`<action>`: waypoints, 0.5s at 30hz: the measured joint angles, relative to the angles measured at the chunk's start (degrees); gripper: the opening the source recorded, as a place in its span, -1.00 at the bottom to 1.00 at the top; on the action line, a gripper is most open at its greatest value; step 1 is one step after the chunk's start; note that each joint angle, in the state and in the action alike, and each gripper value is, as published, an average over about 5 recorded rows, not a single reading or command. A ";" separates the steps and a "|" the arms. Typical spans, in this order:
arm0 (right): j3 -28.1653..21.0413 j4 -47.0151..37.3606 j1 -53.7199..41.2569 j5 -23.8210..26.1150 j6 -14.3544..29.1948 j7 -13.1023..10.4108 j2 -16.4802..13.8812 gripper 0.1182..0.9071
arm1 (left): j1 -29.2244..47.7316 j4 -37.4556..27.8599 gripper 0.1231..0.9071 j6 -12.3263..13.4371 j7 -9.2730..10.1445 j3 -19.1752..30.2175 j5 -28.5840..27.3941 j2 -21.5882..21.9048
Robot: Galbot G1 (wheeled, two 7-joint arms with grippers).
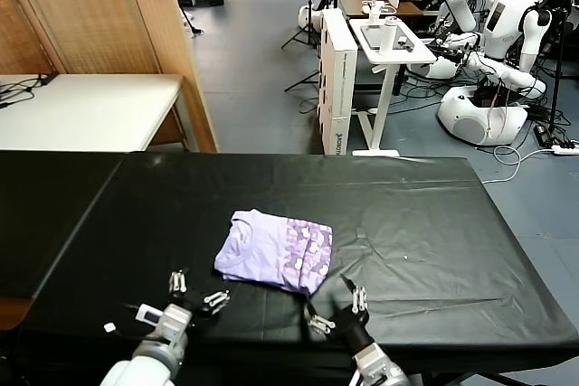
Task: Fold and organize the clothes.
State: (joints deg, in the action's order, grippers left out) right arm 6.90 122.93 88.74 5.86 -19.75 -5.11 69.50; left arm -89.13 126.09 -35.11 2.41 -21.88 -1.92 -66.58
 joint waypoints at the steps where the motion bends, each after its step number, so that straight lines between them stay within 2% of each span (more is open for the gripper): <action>1: -0.06 -0.07 -0.10 0.00 0.00 -0.07 0.05 1.00 | 0.14 -0.15 1.00 0.00 0.02 0.06 0.05 -0.01; 15: -0.26 -0.45 -0.02 -0.30 0.02 -1.26 0.46 1.00 | 1.39 -2.92 1.00 0.39 0.13 0.43 0.11 -0.69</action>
State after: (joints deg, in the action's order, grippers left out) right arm 6.63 122.48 88.73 5.56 -19.73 -6.36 69.97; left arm -87.74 123.17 -34.73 2.54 -21.45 -1.82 -67.26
